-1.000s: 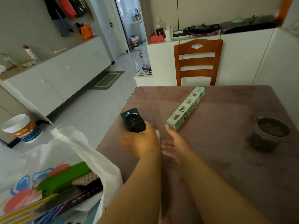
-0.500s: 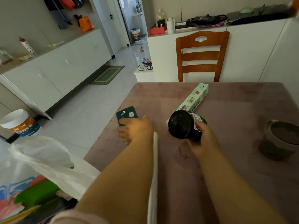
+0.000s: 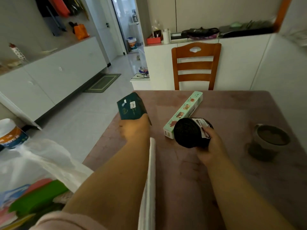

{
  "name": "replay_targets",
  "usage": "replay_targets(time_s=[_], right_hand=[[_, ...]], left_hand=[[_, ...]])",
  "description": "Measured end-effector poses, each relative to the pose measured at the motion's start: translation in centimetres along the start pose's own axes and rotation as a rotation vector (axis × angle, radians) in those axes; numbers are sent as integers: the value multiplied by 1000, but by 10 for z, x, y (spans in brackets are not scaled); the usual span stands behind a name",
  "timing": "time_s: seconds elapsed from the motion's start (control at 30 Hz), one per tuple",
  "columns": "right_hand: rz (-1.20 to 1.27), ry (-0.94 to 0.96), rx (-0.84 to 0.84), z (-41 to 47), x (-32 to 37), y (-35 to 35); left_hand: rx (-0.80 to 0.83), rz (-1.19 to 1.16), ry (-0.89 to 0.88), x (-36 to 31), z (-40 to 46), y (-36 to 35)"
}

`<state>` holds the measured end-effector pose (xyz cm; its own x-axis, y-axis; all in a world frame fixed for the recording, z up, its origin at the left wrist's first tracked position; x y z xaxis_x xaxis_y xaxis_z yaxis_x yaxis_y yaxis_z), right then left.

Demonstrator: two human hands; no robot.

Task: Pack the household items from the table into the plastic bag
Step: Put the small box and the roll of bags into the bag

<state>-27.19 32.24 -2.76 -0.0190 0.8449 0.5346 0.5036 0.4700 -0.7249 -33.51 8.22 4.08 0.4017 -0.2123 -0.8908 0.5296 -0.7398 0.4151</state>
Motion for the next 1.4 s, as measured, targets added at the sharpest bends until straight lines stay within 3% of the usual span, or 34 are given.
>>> replay_targets(time_s=[0.2, 0.33, 0.6, 0.93, 1.27, 1.4], right_hand=[[105, 111, 65, -62, 27, -28], [198, 131, 90, -117, 34, -55], [234, 194, 334, -239, 25, -128], [1, -17, 604, -328, -71, -187], [-221, -278, 472, -336, -152, -176], [-307, -346, 347, -324, -178, -168]], left_hand=[[276, -265, 29, -43, -77, 26], [433, -290, -46, -72, -125, 71], [544, -262, -297, -109, -191, 224], [476, 86, -303, -76, -163, 384], [436, 555, -131, -19, -103, 422], [430, 689, -260, -18, -96, 405]])
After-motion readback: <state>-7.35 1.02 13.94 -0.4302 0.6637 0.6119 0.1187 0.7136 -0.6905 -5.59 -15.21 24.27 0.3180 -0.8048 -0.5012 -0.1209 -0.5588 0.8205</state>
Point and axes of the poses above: each hand's wrist, its own z-axis towards the middle knuckle, its own y-axis out of the back of the hand, x = y × z, the point moved 7 cm from there along z, towards the middle knuckle, and after that the axes turned 2 degrees about -x, right-handed, at the moved point
